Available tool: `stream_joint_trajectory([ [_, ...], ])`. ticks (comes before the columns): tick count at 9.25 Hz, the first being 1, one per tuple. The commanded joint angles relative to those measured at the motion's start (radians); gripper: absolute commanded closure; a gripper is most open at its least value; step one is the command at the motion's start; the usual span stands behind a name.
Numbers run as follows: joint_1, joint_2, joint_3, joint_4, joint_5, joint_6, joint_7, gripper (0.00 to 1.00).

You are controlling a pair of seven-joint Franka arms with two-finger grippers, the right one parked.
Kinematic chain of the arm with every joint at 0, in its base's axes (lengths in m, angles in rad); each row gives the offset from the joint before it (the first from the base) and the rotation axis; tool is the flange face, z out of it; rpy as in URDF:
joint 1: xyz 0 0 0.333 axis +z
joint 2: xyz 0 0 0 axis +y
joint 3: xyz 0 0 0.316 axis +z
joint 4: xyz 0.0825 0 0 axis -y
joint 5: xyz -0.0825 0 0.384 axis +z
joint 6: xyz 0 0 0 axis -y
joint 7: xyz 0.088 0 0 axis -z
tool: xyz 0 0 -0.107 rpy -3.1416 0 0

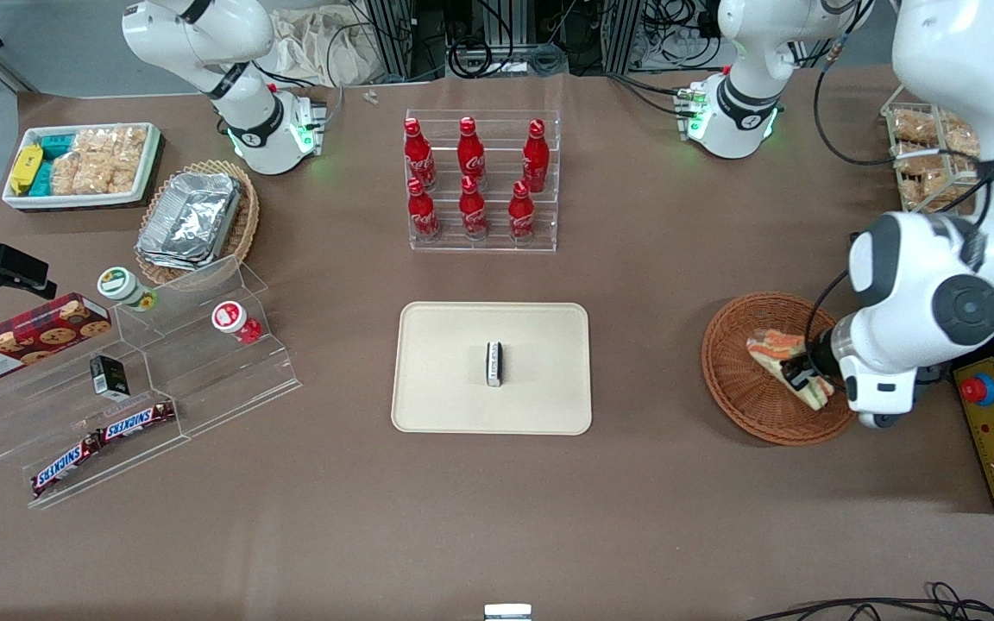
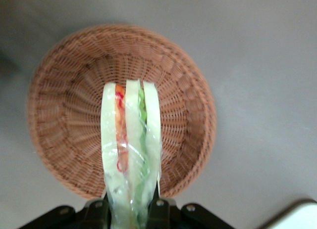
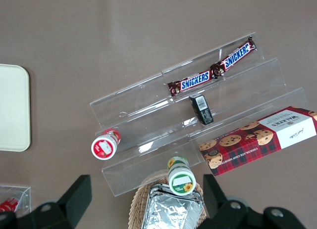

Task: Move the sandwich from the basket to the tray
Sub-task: 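Lift the sandwich and carry it toward the cream tray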

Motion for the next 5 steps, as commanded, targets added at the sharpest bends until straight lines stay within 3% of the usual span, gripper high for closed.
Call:
stream_joint_trajectory([
  [1, -0.002, -0.005, -0.022, 0.233, 0.005, -0.237, -0.006, 1.0],
  [3, -0.008, -0.005, -0.032, 0.312, -0.022, -0.298, 0.05, 1.0],
  [5, -0.014, 0.012, -0.147, 0.297, -0.006, -0.276, 0.153, 1.0],
])
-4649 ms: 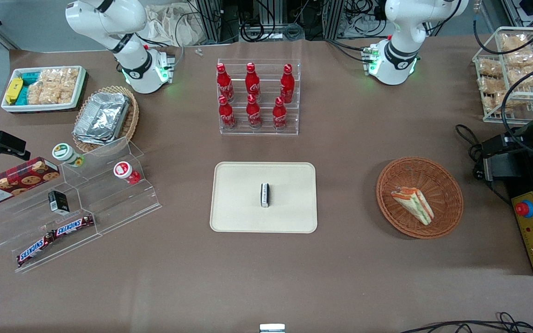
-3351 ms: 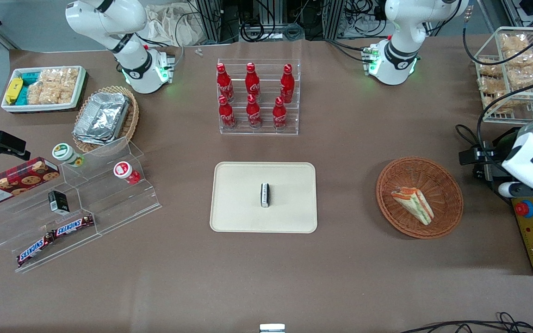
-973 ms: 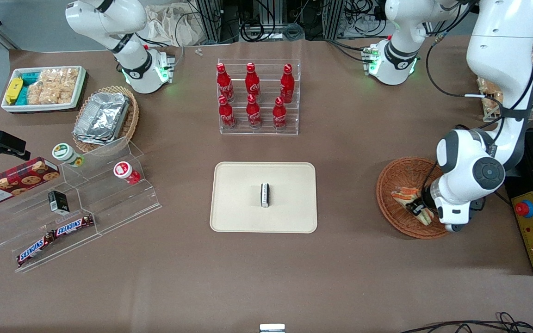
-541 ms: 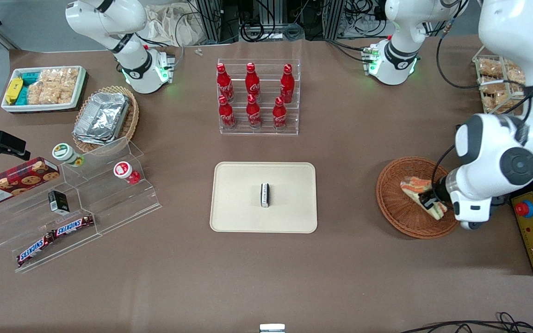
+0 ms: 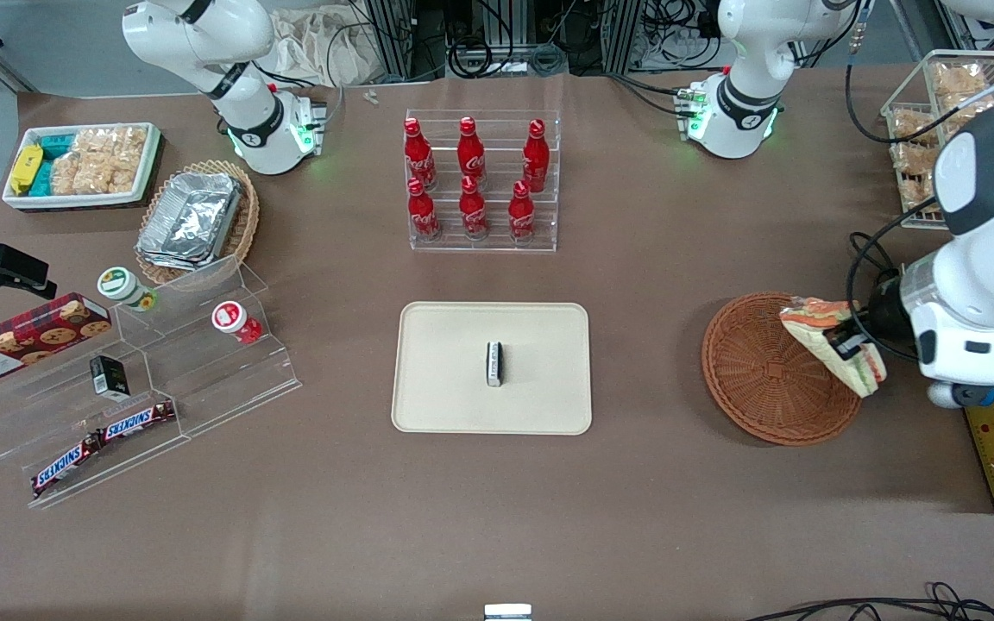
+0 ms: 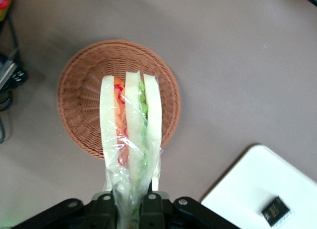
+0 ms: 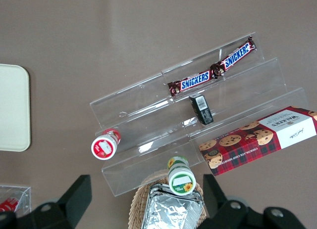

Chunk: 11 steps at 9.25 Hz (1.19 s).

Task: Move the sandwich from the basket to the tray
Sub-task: 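Lift the sandwich and carry it toward the cream tray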

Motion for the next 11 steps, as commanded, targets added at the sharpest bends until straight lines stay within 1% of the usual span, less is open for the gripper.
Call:
stream_joint_trajectory([
  [1, -0.062, 0.059, -0.085, 0.014, 0.029, 0.03, 0.077, 1.0],
  [3, -0.171, 0.131, -0.086, 0.014, 0.038, 0.093, 0.134, 1.0],
  [5, -0.263, 0.238, -0.086, 0.013, 0.085, 0.191, 0.127, 1.0],
  [6, -0.295, 0.287, -0.087, 0.01, 0.086, 0.234, 0.127, 1.0],
  [9, -0.358, 0.396, -0.086, 0.001, 0.09, 0.395, 0.133, 1.0],
  [11, -0.38, 0.447, -0.086, -0.013, 0.116, 0.454, 0.134, 1.0],
])
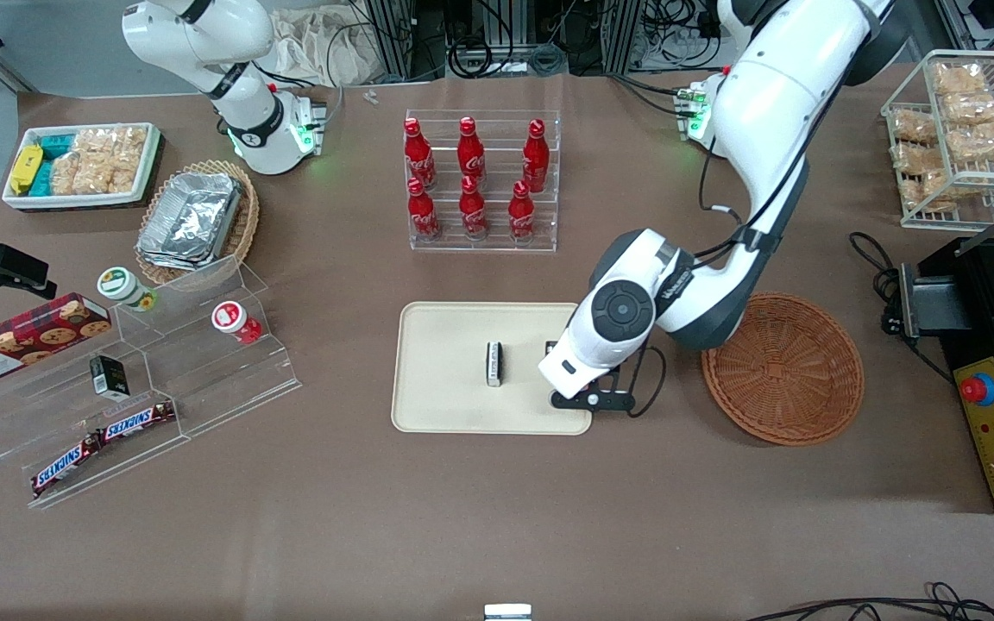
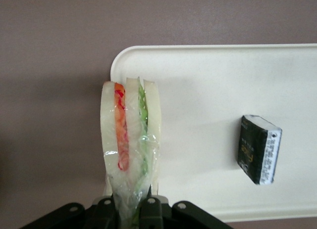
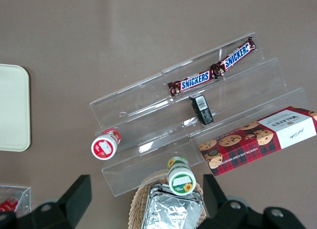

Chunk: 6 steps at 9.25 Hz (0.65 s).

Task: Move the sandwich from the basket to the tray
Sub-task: 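Lift the sandwich and carry it toward the cream tray, then lower the sandwich onto the tray beside the black box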

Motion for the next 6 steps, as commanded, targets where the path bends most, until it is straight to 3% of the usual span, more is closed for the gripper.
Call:
stream_joint_trajectory([
  [1, -0.024, 0.043, 0.007, -0.01, 0.017, 0.049, 0.012, 1.0],
  [2, -0.03, 0.048, 0.007, -0.045, 0.023, 0.075, 0.012, 0.99],
  [3, -0.035, 0.05, 0.005, -0.055, 0.034, 0.08, 0.002, 0.82],
  [4, -0.035, 0.051, 0.005, -0.056, 0.034, 0.079, -0.001, 0.13],
  [5, -0.035, 0.05, 0.005, -0.056, 0.034, 0.073, -0.011, 0.0],
  [6, -0.035, 0.044, 0.007, -0.055, 0.034, 0.06, -0.011, 0.0],
])
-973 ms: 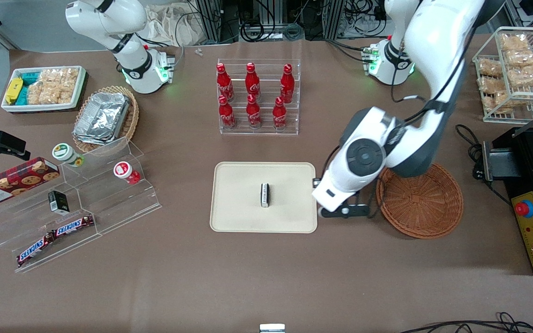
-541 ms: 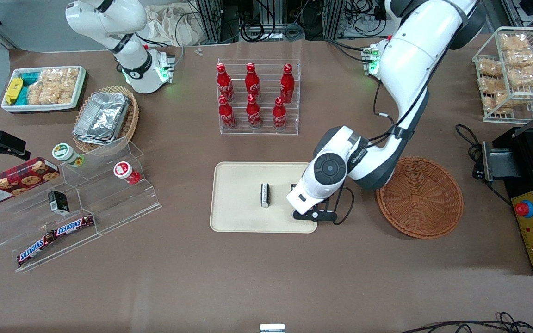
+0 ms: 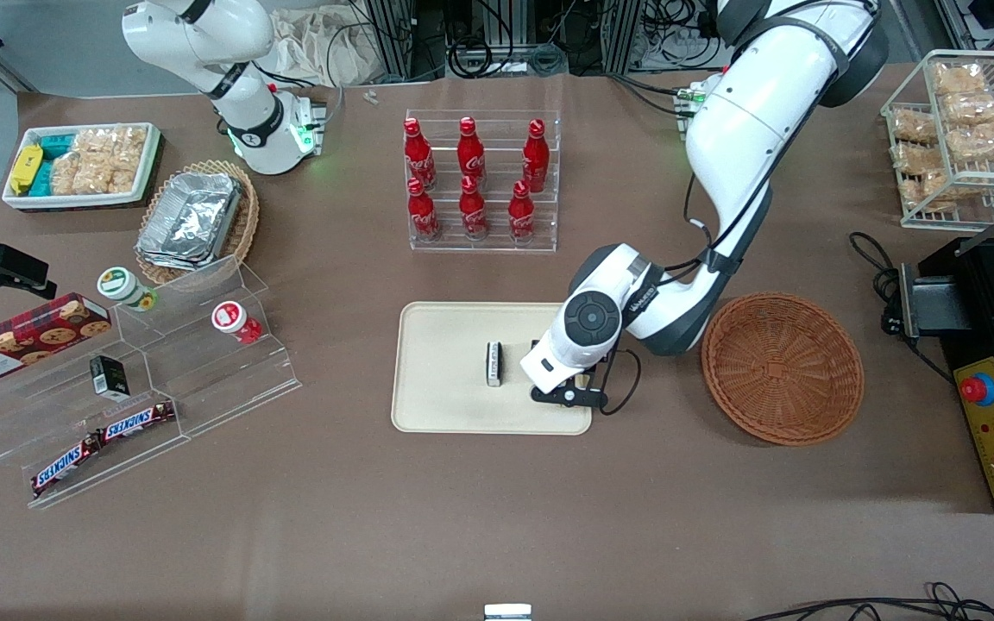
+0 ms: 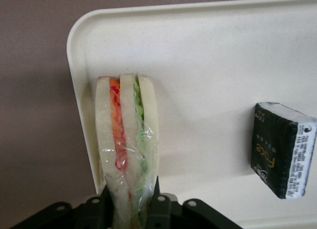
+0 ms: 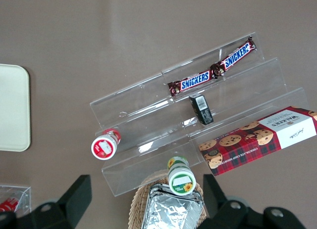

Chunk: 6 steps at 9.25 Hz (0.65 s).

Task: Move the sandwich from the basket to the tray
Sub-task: 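Lower the sandwich onto the tray beside the black box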

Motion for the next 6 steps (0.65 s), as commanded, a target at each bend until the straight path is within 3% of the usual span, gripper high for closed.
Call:
stream_joint_trajectory([
  [1, -0.003, -0.025, 0.005, -0.007, 0.014, -0.046, -0.013, 0.0],
  [6, 0.118, -0.255, 0.005, 0.019, 0.01, -0.259, 0.022, 0.01],
])
